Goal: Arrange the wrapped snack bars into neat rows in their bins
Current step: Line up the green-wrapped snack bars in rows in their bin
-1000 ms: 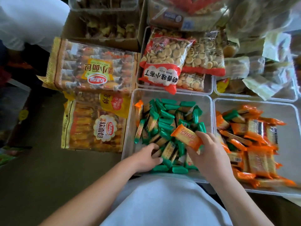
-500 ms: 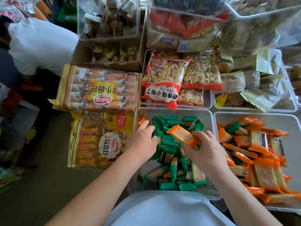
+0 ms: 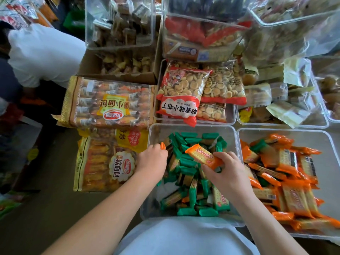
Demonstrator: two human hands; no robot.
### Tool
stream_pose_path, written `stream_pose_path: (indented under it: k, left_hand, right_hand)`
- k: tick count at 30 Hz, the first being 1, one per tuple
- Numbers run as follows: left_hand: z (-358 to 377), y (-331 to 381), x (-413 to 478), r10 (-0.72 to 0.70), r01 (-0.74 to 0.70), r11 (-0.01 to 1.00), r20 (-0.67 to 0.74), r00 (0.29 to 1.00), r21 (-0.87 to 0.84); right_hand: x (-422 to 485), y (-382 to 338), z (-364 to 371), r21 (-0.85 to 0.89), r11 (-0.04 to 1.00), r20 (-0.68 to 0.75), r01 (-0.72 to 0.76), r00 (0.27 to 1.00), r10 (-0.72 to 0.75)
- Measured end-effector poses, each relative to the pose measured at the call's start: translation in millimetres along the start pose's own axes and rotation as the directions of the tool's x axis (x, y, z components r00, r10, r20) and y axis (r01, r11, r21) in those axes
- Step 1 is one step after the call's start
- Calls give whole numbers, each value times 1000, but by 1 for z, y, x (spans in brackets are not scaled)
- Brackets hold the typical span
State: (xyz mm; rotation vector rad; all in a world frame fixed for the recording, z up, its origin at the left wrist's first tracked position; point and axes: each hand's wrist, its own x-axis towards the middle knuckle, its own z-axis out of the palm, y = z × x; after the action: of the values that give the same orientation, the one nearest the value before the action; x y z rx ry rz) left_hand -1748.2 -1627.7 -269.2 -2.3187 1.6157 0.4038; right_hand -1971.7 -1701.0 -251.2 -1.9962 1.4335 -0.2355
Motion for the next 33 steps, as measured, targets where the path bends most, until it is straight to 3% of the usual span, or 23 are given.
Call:
stream_pose_path:
  k: [4,6,8,10,12,14,16,19,22,25,29,33]
  left_hand:
    - [1,-5,1,13,-14,1000,-40,999,-27]
    - [-4,-7,-7,0,-18,994,-155,988,-112]
    - [-16,-7,-17,-15,-87,965,-381,924,-249]
    - [-34,-2,-29,-47,-223,899,-590,806,-377]
    - [-51,11,-39,-107,-328,789,-642,760,-519]
    - [-61,33,-47,-188,-335,618,-548,815,-711]
    - [-61,60,-49,-222,-254,434,-376,900,-864]
    - [-56,106,-47,-159,-136,258,-181,971,-956]
    - [-55,152,-39,-74,-104,231,-124,989,-967]
    - [-53,190,-32,-16,-90,202,-95,995,-975]
    - [-38,212,-47,69,15,275,35,997,-961]
    - [1,187,-72,-39,104,301,97,995,-948]
  right_hand:
    - [-6,-1,-1,27,1000,3,12,1000,-12]
    - [-11,2,-5,27,1000,-1,12,1000,-12]
    - [-16,7,-10,56,998,-33,1,999,1]
    - [-22,13,-17,104,995,-68,-9,998,16]
    - [-30,20,-26,161,987,-90,-23,995,38]
    - [-40,30,-39,180,983,-126,-25,991,49]
    - [-51,47,-57,172,983,-157,-59,984,86]
    - [-68,79,-89,150,971,-250,-185,943,218]
    - [-77,111,-120,153,938,-325,-311,880,345]
    - [-77,134,-141,152,940,-386,-306,857,341]
    - [-70,150,-151,76,963,-260,-259,927,270]
    - [-80,142,-135,95,987,-173,-128,975,143]
